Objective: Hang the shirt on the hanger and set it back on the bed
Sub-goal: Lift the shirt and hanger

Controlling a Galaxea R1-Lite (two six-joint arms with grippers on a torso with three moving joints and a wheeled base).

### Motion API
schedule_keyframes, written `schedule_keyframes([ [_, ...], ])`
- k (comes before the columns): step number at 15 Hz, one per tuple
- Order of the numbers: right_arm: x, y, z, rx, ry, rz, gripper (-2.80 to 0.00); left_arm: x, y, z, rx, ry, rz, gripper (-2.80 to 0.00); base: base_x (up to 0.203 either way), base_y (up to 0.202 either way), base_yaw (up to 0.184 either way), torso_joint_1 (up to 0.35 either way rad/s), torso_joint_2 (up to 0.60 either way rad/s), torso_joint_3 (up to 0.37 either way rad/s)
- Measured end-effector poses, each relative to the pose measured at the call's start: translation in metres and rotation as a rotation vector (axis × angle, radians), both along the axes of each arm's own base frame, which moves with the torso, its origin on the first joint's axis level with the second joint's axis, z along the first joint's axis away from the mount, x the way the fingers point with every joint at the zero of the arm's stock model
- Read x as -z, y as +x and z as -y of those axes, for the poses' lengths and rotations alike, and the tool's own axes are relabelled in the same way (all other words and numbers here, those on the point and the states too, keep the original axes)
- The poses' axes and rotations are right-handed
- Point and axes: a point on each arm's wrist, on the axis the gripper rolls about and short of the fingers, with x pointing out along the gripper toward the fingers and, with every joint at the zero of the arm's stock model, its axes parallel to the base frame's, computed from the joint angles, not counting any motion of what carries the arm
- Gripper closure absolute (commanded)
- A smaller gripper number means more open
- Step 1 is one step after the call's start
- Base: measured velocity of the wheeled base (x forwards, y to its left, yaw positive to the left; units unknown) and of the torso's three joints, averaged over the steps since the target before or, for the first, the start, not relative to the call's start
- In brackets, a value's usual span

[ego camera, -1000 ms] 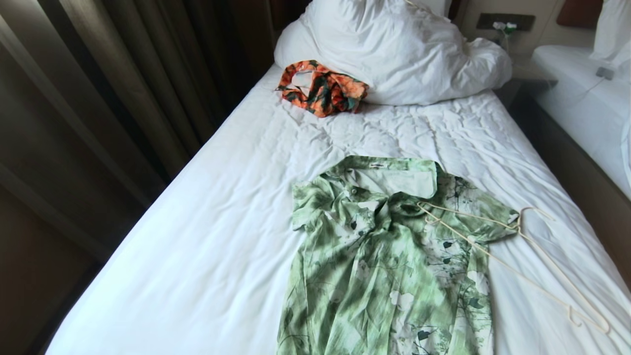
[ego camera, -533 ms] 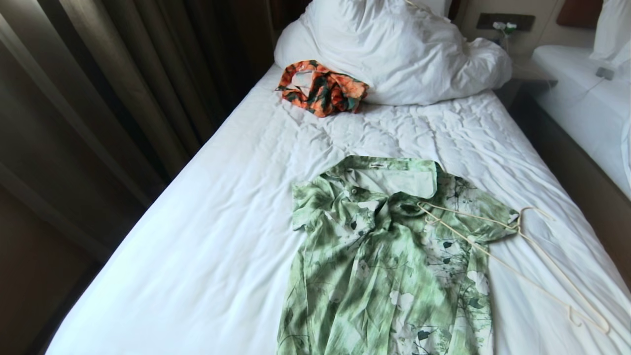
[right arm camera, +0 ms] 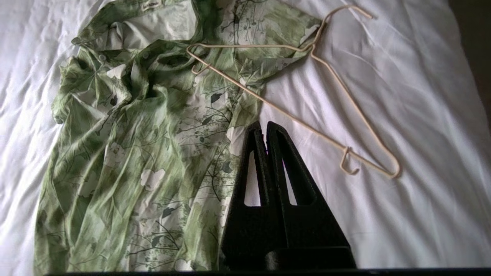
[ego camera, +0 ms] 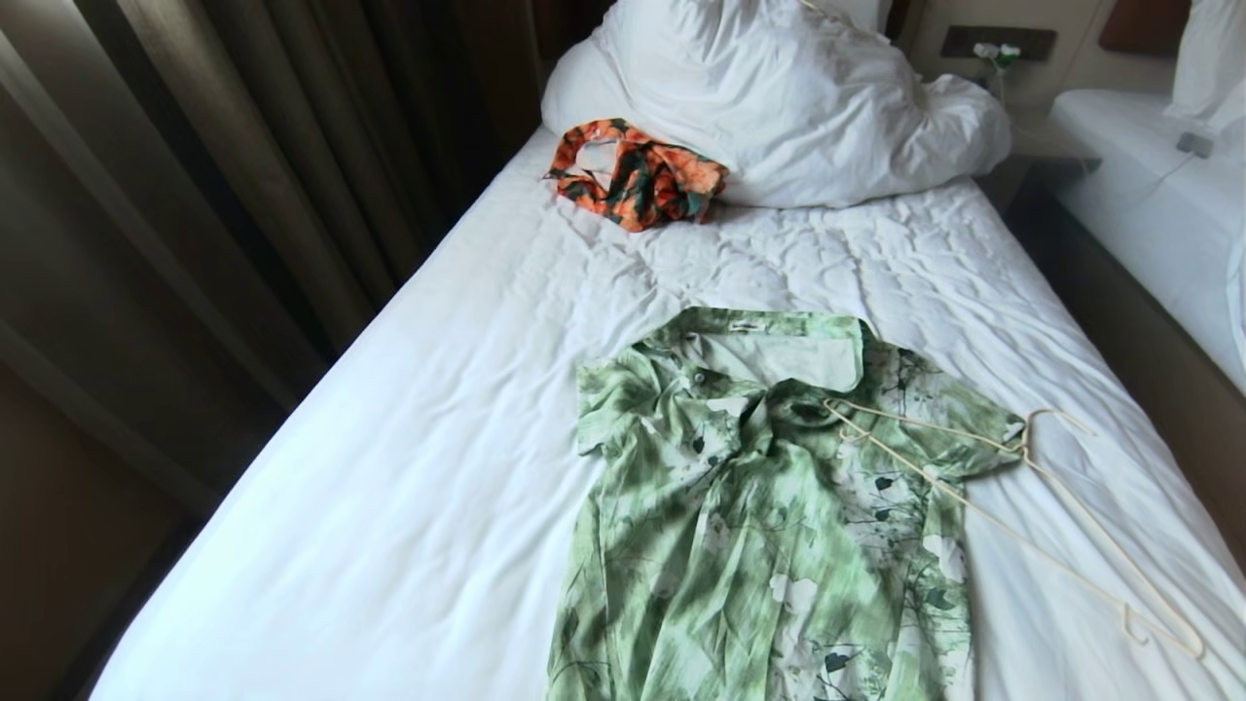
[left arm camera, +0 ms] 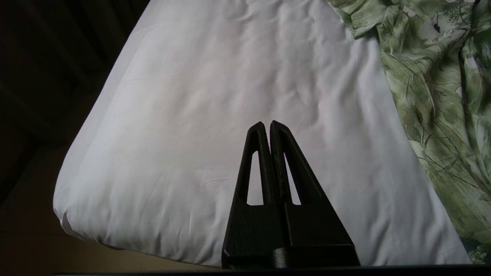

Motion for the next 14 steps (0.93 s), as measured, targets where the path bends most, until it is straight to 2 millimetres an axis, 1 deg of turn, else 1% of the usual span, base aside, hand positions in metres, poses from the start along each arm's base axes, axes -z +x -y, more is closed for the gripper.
schedule_keyframes([
  [2,-0.004,0.031,0.003,0.018,0.064,-0.086,0.0,0.0,0.0,0.0,0.0,0.0,0.0,0.0,0.0,0.0,0.0,0.0,0.0,0.0],
  [3,-0.005,0.046,0.008,0.032,0.103,-0.125,0.0,0.0,0.0,0.0,0.0,0.0,0.0,0.0,0.0,0.0,0.0,0.0,0.0,0.0],
  [4,-0.005,0.061,0.016,0.044,0.148,-0.165,0.0,0.0,0.0,0.0,0.0,0.0,0.0,0.0,0.0,0.0,0.0,0.0,0.0,0.0],
  [6,0.0,0.089,0.039,0.046,0.251,-0.243,0.0,0.0,0.0,0.0,0.0,0.0,0.0,0.0,0.0,0.0,0.0,0.0,0.0,0.0],
  [8,0.013,0.116,0.066,0.027,0.366,-0.32,0.0,0.0,0.0,0.0,0.0,0.0,0.0,0.0,0.0,0.0,0.0,0.0,0.0,0.0],
  [10,0.032,0.139,0.09,0.007,0.454,-0.393,0.0,0.0,0.0,0.0,0.0,0.0,0.0,0.0,0.0,0.0,0.0,0.0,0.0,0.0],
  [12,0.051,0.157,0.11,-0.007,0.504,-0.481,0.0,0.0,0.0,0.0,0.0,0.0,0.0,0.0,0.0,0.0,0.0,0.0,0.0,0.0],
  [14,0.059,0.17,0.127,-0.017,0.515,-0.572,0.0,0.0,0.0,0.0,0.0,0.0,0.0,0.0,0.0,0.0,0.0,0.0,0.0,0.0],
])
